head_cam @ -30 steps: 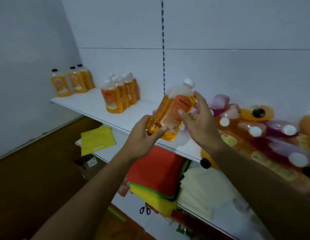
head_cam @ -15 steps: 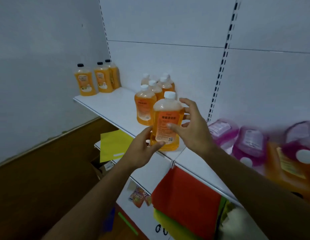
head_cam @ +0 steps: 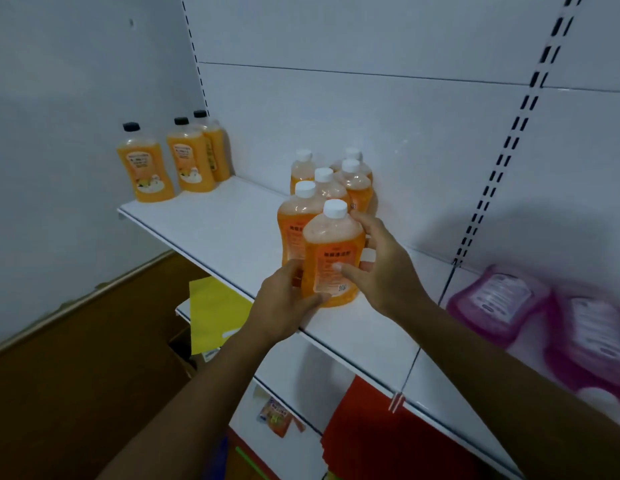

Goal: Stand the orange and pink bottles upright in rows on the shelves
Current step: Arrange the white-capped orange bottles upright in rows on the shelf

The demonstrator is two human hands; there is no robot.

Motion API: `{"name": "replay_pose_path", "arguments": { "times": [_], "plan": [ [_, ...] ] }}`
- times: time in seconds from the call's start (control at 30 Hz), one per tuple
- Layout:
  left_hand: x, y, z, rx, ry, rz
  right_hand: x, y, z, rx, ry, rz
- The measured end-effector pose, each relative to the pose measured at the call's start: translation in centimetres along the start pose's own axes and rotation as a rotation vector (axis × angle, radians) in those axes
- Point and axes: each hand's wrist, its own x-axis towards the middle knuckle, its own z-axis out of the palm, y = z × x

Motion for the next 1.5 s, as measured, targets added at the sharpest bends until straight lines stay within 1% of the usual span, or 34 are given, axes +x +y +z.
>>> {"name": "replay_pose_path", "arguments": {
  "times": [0.1,0.2,0.37,0.53,0.63,0.73,0.8,0.93,1.07,1.23,1.33,1.5],
  "plan": [
    [0.9,-1.2,-0.8,0.057,-0.016,0.019,0.7,-0.4,0.9,-0.001,0.002,0.054],
    [1.4,-2.1,-1.7,0.125,-0.011,0.03,1.2,-0.9,2.1,-0.013,-0.002,0.035],
    [1.7,-3.1,-3.6,0.096,-0.011,0.056,2.0,-1.5,5.4,-0.067,0.083,0.049],
    [2.7,-3.6,-4.0,0.159,-0.001,0.027,2.5,-1.9,6.8,-0.127,0.152,0.068],
    [2.3,-3.6,-3.5,0.17,0.067,0.004,1.9,-2.1,7.0,-0.195,0.149,0.081],
    [0.7,-3.3,-3.3,0.102,0.182,-0.032,0.4,-2.1,6.2,-0.224,0.127,0.101],
    [-0.6,-2.8,-3.0,0.077,0.177,0.024,-1.1,-2.2,5.2,-0.216,0.143,0.136],
    [-3.2,-0.2,-0.8,0.171,0.01,0.231,-4.8,-2.5,1.9,-0.321,0.156,0.228],
    [-5.7,4.5,3.2,0.336,-0.16,0.29,-9.8,-3.5,-3.9,-0.47,0.148,0.238],
    [-10.5,11.2,9.1,0.469,-0.275,0.484,-18.4,-4.3,-13.0,-0.66,0.205,0.27],
    [-13.4,15.5,12.8,0.483,-0.333,0.546,-24.6,-5.0,-18.2,-0.757,0.255,0.332],
    [-17.7,21.9,18.0,0.464,-0.329,0.699,-33.3,-6.2,-25.8,-0.823,0.321,0.44]
  ]
}}
